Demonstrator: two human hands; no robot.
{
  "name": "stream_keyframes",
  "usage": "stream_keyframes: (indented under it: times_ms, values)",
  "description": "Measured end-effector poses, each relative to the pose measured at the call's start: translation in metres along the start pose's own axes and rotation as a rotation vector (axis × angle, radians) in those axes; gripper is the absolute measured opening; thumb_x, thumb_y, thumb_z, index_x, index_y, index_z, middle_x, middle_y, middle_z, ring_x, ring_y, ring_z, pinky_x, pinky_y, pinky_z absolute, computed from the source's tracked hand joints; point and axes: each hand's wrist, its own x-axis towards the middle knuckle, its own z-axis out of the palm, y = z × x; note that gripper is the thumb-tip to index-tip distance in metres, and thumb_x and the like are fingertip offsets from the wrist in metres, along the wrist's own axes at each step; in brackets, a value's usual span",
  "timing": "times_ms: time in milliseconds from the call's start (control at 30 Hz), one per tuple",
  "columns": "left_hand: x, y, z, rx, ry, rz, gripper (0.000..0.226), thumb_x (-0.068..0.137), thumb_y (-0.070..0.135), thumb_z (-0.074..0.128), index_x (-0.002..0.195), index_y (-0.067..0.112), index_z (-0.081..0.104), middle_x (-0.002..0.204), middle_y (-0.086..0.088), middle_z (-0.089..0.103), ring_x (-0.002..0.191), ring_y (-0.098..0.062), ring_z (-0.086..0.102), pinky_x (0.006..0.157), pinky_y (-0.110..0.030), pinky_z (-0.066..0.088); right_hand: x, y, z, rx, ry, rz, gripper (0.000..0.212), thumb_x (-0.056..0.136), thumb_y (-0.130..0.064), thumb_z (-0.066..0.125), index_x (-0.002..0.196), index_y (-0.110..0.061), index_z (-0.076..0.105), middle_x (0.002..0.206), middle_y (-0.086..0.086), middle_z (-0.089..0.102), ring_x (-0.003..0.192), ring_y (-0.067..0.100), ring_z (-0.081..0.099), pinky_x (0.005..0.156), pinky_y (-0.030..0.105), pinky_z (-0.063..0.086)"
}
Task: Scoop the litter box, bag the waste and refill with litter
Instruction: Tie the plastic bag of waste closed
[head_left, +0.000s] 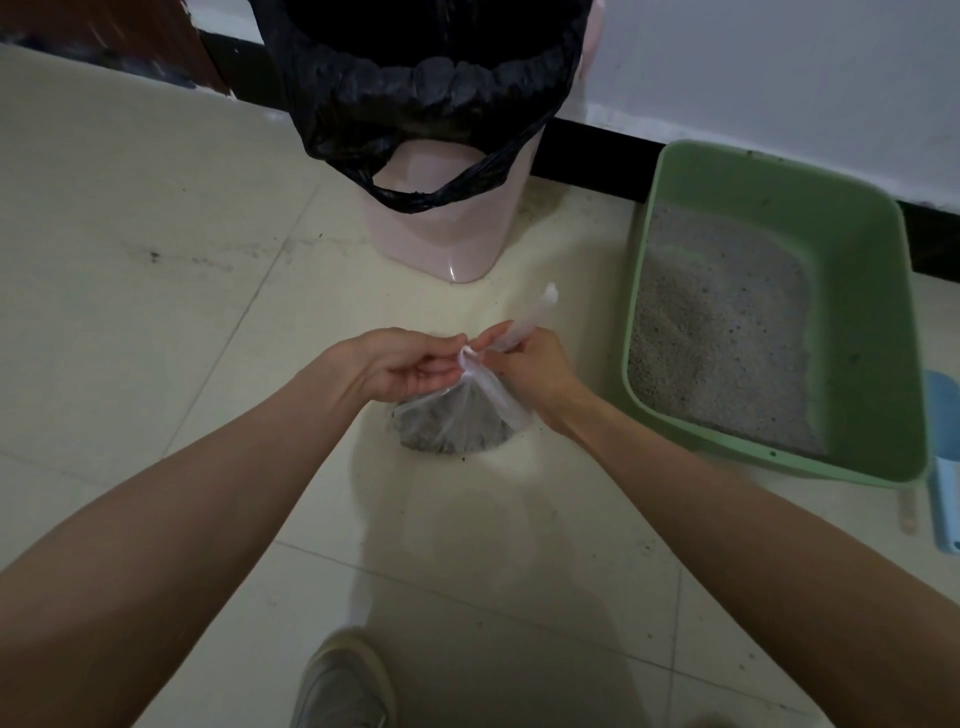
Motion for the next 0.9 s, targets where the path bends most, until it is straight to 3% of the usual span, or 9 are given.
stream_keyframes:
  times_ms: [133,200,300,367,500,600,700,900]
  values:
    - [0.0,0.0,0.005,0.015,0.053,0.051,0.007,0.087,0.005,0.058,0.082,0.002,0.06,0.074,-0.006,0.067,0.064,-0.009,0.066,0.058,-0.018,0.057,0.005,0.001,-0.002,-0.107,0.063,-0.033,0.013,0.077,-0.018,0.073,0.07,-0.028,0.069,0.077,-0.007,0.07,0.079,0.011,0.067,0.08,0.028,0.056]
    - [0.0,0.001,0.011,0.244,0.184,0.205,0.009,0.088,0.007,0.059,0.08,0.004,0.062,0.078,-0.006,0.064,0.067,-0.011,0.062,0.055,-0.017,0.053,0.004,-0.001,-0.001,-0.091,0.064,-0.037,0.007,0.083,-0.017,0.068,0.084,-0.02,0.074,0.083,-0.004,0.069,0.081,0.012,0.065,0.085,0.031,0.055]
    - [0.003,0.001,0.016,0.816,0.409,0.491,0.014,0.091,0.015,0.055,0.084,0.006,0.062,0.082,-0.004,0.059,0.077,-0.016,0.055,0.071,-0.023,0.043,-0.002,-0.002,0.0,-0.003,0.037,0.014,0.018,0.091,-0.023,0.059,0.097,-0.011,0.072,0.076,-0.005,0.065,0.071,0.008,0.058,0.078,0.027,0.052]
    - [0.006,0.001,0.019,0.909,0.48,0.555,0.015,0.093,0.016,0.052,0.093,0.005,0.062,0.087,-0.002,0.056,0.083,-0.015,0.05,0.076,-0.023,0.037,-0.007,-0.003,0.0,0.031,0.012,0.044,0.024,0.094,-0.023,0.053,0.099,-0.008,0.071,0.072,-0.007,0.058,0.065,0.004,0.051,0.067,0.017,0.045]
    - [0.016,0.001,0.019,0.722,0.499,0.439,0.014,0.091,0.015,0.054,0.083,0.007,0.062,0.095,-0.012,0.063,0.088,-0.021,0.056,0.083,-0.029,0.044,-0.018,-0.012,0.002,-0.03,-0.003,0.016,0.039,0.1,-0.027,0.041,0.094,-0.001,0.07,0.067,-0.006,0.049,0.059,0.003,0.043,0.054,0.004,0.037]
    - [0.024,-0.003,0.013,0.642,0.538,0.358,0.014,0.088,0.013,0.057,0.078,0.005,0.062,0.095,-0.02,0.066,0.078,-0.023,0.054,0.074,-0.029,0.045,-0.03,-0.011,0.0,-0.091,-0.076,0.019,0.038,0.099,-0.029,0.042,0.077,-0.011,0.066,0.069,-0.004,0.049,0.062,0.005,0.044,0.064,0.016,0.039]
    - [0.027,-0.009,0.012,0.617,0.534,0.295,0.009,0.084,0.008,0.058,0.08,0.002,0.063,0.082,-0.017,0.061,0.072,-0.023,0.053,0.068,-0.026,0.043,-0.039,-0.005,-0.008,-0.123,-0.163,0.019,0.037,0.095,-0.034,0.047,0.065,-0.018,0.06,0.071,-0.004,0.051,0.065,0.007,0.045,0.067,0.02,0.039]
    - [0.032,-0.007,0.009,0.528,0.529,0.29,0.019,0.079,0.003,0.061,0.06,0.006,0.058,0.068,-0.012,0.055,0.054,-0.017,0.047,0.054,-0.025,0.041,-0.034,-0.006,-0.017,-0.114,-0.164,0.026,0.035,0.096,-0.029,0.047,0.065,-0.018,0.06,0.077,-0.002,0.057,0.067,0.009,0.046,0.07,0.02,0.04]
